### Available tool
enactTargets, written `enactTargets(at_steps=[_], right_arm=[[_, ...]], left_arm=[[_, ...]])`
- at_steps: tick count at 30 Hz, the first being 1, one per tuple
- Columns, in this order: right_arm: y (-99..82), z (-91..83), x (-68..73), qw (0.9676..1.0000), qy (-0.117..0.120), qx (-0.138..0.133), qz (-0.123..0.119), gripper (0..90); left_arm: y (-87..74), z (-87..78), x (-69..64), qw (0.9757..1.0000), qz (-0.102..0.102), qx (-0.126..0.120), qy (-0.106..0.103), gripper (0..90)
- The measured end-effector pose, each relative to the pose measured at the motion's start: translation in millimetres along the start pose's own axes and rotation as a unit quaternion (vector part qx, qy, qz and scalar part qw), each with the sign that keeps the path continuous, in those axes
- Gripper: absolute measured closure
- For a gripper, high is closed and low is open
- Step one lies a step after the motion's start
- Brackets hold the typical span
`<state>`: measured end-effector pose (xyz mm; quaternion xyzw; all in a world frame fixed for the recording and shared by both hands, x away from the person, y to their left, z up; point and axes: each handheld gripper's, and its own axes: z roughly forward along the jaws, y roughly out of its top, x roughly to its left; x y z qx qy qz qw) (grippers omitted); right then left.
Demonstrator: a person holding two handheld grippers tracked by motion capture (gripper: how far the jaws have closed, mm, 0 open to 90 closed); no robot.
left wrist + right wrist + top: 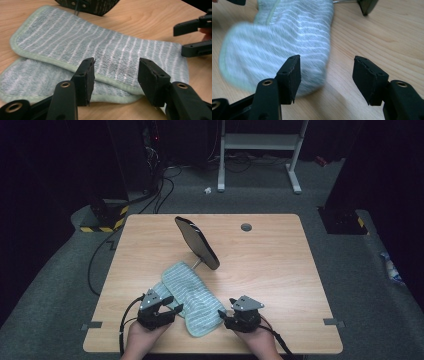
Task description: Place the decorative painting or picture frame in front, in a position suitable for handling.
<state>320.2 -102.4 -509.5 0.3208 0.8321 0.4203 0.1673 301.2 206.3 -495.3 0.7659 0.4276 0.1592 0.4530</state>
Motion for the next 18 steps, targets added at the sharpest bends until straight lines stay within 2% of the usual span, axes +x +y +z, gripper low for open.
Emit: enactTargets(at_steps=[3,5,7,9,11,14,16,17,18], right_arm=[[5.7,-0.9,5.7,0.9999,0.011,-0.011,0.000,40.7],[10.7,4.0,10.7,0.9997,0.020,-0.010,-0.006,41.3],[14.0,13.4,17.8,0.9995,0.027,-0.004,-0.015,42.6],[14.0,26.4,25.0,0.9991,0.028,0.016,-0.027,45.6],[11.2,35.9,30.1,0.9980,0.022,0.043,-0.041,52.3],[7.4,32.9,30.4,0.9972,0.018,0.047,-0.055,64.2],[4.5,26.4,26.0,0.9968,0.016,0.053,-0.058,70.7],[-0.2,18.1,19.9,0.9966,0.007,0.057,-0.058,72.5],[-0.2,18.1,19.9,0.9966,0.007,0.057,-0.058,72.5]], left_arm=[[1.1,-1.7,-2.9,0.9998,0.012,-0.007,0.012,47.4],[1.7,-3.6,2.6,0.9997,0.008,-0.012,0.022,47.4],[0.0,-6.1,12.4,0.9993,-0.005,-0.012,0.036,47.4],[-3.6,-7.9,24.0,0.9979,-0.010,-0.008,0.064,47.3],[-8.5,-7.9,36.9,0.9949,-0.005,0.005,0.101,47.3],[-14.7,-7.0,51.3,0.9919,-0.018,0.016,0.125,47.1],[-17.3,-6.0,57.8,0.9907,-0.027,0.019,0.132,47.1],[-18.0,-5.5,59.4,0.9903,-0.028,0.023,0.134,47.1],[-18.7,-4.6,60.3,0.9902,-0.028,0.024,0.135,47.1]])
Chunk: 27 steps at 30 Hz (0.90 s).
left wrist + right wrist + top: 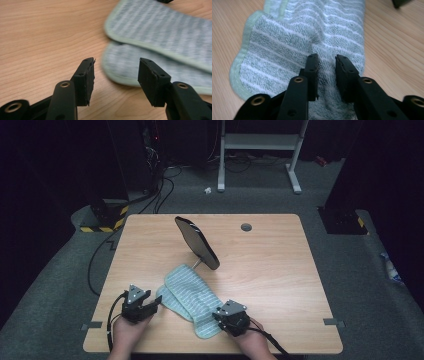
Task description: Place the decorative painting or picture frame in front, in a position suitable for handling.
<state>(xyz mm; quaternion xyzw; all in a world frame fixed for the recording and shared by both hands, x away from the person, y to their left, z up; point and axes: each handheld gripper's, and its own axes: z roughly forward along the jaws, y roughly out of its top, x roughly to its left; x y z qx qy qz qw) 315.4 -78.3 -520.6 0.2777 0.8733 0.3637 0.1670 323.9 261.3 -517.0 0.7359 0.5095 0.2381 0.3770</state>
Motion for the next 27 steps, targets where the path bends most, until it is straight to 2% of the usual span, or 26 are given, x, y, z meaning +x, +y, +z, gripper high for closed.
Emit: enactTargets(at_steps=[3,5,8,12,13,14,15,20,23,25,26,27], right_arm=[[-12.7,-11.7,-11.1,0.9998,-0.015,0.000,0.009,72.3],[-20.3,-18.5,-22.1,0.9994,-0.026,-0.001,0.024,72.1],[-24.8,-23.4,-32.8,0.9986,-0.042,0.003,0.032,70.3],[-32.0,-29.6,-51.3,0.9970,-0.057,0.008,0.052,68.9],[-37.7,-34.4,-62.6,0.9953,-0.073,0.011,0.063,68.3],[-37.7,-34.4,-62.6,0.9953,-0.073,0.011,0.063,68.3],[-40.5,-37.0,-68.3,0.9945,-0.077,0.012,0.069,68.0],[-55.5,-51.4,-93.2,0.9882,-0.121,0.022,0.091,67.1],[-61.9,-57.6,-103.4,0.9842,-0.144,0.028,0.099,67.1],[-68.4,-63.3,-112.2,0.9799,-0.167,0.033,0.103,67.2],[-73.0,-67.4,-117.9,0.9767,-0.182,0.036,0.108,67.2],[-76.1,-70.1,-121.7,0.9750,-0.188,0.037,0.113,67.2]], left_arm=[[-1.7,3.9,-1.0,1.0000,0.003,0.009,0.001,46.7],[-2.6,6.8,-2.6,0.9999,0.004,0.015,-0.001,46.2],[-2.3,9.5,-5.8,0.9997,0.013,0.022,-0.003,45.7],[-2.5,12.7,-7.8,0.9994,0.019,0.027,-0.006,45.0],[-2.7,13.9,-7.9,0.9993,0.021,0.029,-0.008,44.6],[-2.9,15.0,-8.0,0.9992,0.021,0.032,-0.009,44.6],[-3.0,15.7,-8.7,0.9992,0.022,0.031,-0.009,44.5],[-2.5,17.0,-9.9,0.9990,0.030,0.031,-0.010,43.7],[-2.0,17.6,-10.1,0.9990,0.030,0.032,-0.011,42.9],[-2.0,17.8,-10.3,0.9989,0.031,0.032,-0.012,42.0],[-2.0,17.8,-10.4,0.9989,0.031,0.032,-0.012,41.9],[-1.9,17.8,-10.4,0.9989,0.031,0.032,-0.012,41.9]])
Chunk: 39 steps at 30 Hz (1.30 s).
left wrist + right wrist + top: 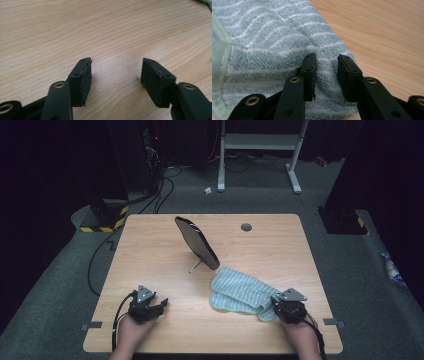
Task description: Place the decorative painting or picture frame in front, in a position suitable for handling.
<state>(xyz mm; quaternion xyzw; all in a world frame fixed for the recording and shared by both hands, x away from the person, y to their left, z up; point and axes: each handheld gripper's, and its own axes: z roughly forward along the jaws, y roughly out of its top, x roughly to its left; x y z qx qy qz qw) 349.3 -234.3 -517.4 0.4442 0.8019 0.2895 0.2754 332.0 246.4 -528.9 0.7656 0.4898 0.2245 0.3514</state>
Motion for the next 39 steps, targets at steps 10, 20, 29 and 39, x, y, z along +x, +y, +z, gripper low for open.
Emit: enactTargets(at_steps=[10,20,29,39], right_arm=[[-22.0,-11.6,-48.5,0.9953,-0.068,0.014,0.067,65.5],[0.3,-29.0,-30.1,0.9969,-0.041,-0.044,0.051,59.0],[-1.0,-13.7,-8.5,0.9985,0.012,-0.025,0.046,61.5],[7.6,-12.3,23.7,0.9986,0.036,-0.035,0.012,56.4]], left_arm=[[0.2,0.3,-0.2,1.0000,-0.001,0.000,0.001,41.8],[0.5,0.6,-0.1,1.0000,0.000,0.000,0.000,41.8],[0.5,0.5,-0.5,1.0000,0.001,0.000,0.000,41.8],[0.9,1.0,-1.5,1.0000,0.004,-0.001,-0.003,42.4]])
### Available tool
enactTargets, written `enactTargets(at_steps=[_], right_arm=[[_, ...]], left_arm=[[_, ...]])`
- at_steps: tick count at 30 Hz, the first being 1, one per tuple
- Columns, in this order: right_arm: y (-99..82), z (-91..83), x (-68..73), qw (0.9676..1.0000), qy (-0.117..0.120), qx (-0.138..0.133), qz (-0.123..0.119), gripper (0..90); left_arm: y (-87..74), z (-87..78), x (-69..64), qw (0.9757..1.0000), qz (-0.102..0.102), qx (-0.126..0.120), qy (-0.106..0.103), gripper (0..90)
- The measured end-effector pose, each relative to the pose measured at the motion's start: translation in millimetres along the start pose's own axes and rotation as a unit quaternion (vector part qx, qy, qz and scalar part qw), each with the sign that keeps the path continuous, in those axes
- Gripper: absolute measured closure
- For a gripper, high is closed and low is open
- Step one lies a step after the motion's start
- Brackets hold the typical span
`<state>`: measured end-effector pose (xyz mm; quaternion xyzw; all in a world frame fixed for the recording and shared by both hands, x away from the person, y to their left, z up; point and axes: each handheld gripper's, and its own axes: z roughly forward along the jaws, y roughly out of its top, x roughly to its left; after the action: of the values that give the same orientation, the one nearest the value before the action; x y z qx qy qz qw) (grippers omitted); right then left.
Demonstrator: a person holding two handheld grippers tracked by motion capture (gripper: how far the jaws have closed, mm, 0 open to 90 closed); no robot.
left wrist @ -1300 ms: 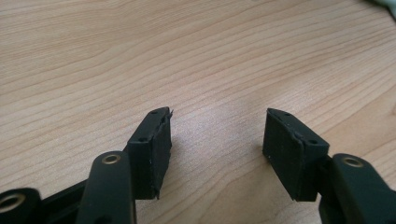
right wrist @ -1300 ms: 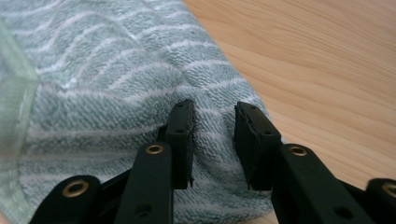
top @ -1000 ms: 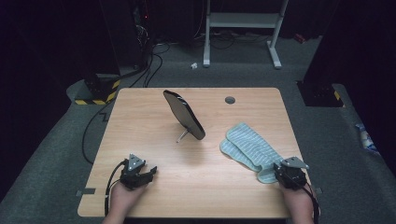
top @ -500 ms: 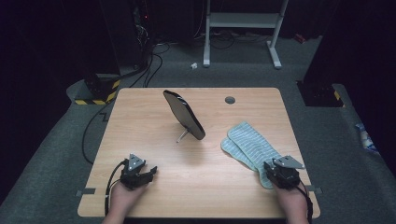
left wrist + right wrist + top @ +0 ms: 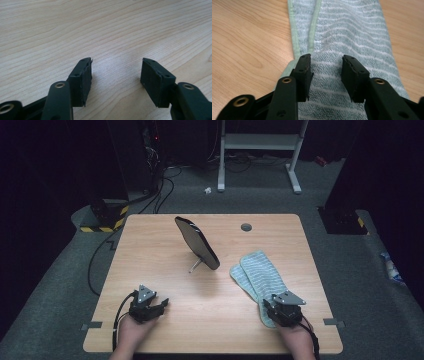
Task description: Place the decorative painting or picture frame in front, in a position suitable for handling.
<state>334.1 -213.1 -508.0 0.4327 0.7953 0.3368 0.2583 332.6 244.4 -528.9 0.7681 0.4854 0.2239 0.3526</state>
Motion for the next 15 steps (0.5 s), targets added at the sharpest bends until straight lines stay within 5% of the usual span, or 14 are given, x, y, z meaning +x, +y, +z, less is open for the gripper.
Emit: enactTargets(at_steps=[4,7,12,15], right_arm=[[1.2,-4.8,-0.5,0.9997,-0.001,-0.023,0.008,52.8],[-0.9,-4.5,-2.8,0.9994,-0.005,-0.028,0.019,51.9],[-1.2,-4.9,-4.6,0.9993,-0.009,-0.030,0.022,49.0],[1.2,-8.2,-1.9,0.9987,0.001,-0.047,0.018,47.9]], left_arm=[[2.4,1.5,-4.8,0.9999,-0.003,0.001,-0.014,42.7],[6.3,2.6,-17.9,0.9995,0.016,-0.003,-0.025,42.6],[22.6,-1.9,-45.7,0.9977,0.043,-0.036,-0.039,41.0],[34.9,-1.3,-57.9,0.9960,0.031,-0.054,-0.064,41.3]])
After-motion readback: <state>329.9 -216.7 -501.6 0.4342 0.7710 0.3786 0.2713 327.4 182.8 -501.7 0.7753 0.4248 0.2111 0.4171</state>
